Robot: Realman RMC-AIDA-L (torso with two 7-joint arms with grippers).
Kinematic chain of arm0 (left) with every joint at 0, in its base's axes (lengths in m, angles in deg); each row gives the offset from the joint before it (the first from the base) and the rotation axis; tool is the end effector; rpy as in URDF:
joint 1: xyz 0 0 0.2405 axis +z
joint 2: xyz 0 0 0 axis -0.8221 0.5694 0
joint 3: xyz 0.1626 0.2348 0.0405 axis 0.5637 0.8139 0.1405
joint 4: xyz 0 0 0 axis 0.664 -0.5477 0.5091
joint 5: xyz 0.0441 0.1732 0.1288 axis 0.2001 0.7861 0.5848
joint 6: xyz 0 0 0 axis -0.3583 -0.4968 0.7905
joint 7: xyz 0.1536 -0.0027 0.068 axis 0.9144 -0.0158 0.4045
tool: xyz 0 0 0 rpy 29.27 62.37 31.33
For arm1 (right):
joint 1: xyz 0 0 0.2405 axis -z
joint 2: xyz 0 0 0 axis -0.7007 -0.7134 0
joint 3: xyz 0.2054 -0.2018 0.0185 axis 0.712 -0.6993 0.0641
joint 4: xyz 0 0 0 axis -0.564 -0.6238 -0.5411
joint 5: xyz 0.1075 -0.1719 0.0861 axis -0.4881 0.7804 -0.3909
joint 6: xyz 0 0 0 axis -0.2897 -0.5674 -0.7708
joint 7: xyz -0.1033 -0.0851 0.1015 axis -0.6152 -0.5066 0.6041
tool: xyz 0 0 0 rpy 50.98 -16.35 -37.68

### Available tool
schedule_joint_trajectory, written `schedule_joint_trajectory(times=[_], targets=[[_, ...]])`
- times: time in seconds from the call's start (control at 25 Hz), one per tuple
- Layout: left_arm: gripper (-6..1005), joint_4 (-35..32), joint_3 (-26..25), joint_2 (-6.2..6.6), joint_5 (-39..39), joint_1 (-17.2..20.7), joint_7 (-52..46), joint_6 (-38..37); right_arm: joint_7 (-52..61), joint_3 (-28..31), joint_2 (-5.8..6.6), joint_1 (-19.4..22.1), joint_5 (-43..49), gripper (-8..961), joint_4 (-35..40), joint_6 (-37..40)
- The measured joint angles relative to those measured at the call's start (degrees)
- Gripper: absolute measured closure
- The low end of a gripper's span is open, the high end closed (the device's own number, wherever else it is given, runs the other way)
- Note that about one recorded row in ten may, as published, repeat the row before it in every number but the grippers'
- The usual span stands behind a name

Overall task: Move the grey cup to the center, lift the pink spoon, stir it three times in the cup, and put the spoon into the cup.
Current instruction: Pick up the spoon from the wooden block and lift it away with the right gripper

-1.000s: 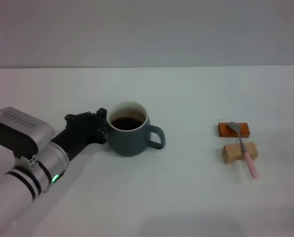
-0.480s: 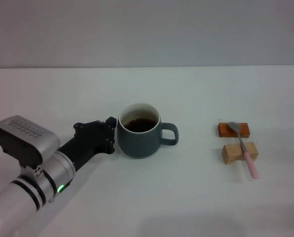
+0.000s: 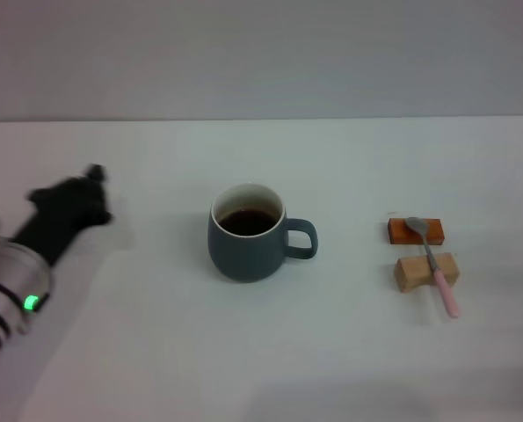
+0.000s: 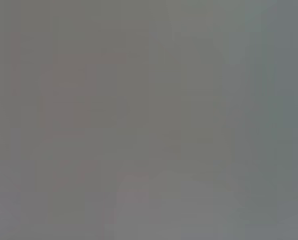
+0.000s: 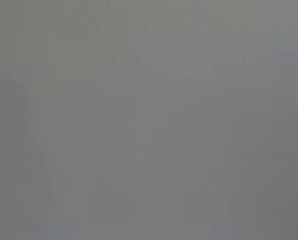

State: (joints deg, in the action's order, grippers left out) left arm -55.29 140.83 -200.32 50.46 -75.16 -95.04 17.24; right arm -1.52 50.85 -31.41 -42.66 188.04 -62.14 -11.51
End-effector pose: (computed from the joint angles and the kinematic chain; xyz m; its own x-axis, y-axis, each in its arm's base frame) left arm -0.3521 0.3754 -0.0673 0.6497 0.1589 0.7434 0.7535 -0.2640 -0.6021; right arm 0.3975 0.2907 0.0349 0.7654 0.1153 -0.6331 -0.6422 0.0744 -0.7629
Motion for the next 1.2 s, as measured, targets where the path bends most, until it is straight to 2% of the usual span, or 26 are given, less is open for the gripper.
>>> schedule_joint_trajectory(times=[0.08,0.2,0.36,0.76,0.96,1.2], targets=[[887,2.48,-5.95,0.01,-0.01,0.23,0.42,-4.11,-0.01,-1.46,-1.13,1.52,0.00,431,-1.38,0.10],[886,3.26,-8.52,0.07,-0.02,0.54,0.48,-6.23,-0.01,-3.72,-1.24,3.10,-0.04,431,-3.35,0.13],[883,3.47,-12.27,0.31,0.17,1.47,2.10,-9.21,0.58,-9.59,-1.26,7.96,-0.32,431,-9.65,-0.02],[877,3.60,-13.55,0.38,0.14,1.55,2.77,-10.36,1.17,-20.01,-1.38,13.72,-2.02,429,-15.22,-1.10],[666,3.56,-13.59,0.46,0.12,1.51,2.78,-10.56,1.17,-24.28,-1.37,14.48,-2.03,429,-15.29,-0.82],[669,3.39,-13.64,0.54,0.11,1.70,2.77,-10.76,0.74,-26.92,-1.35,14.63,-2.03,430,-14.57,-0.96]])
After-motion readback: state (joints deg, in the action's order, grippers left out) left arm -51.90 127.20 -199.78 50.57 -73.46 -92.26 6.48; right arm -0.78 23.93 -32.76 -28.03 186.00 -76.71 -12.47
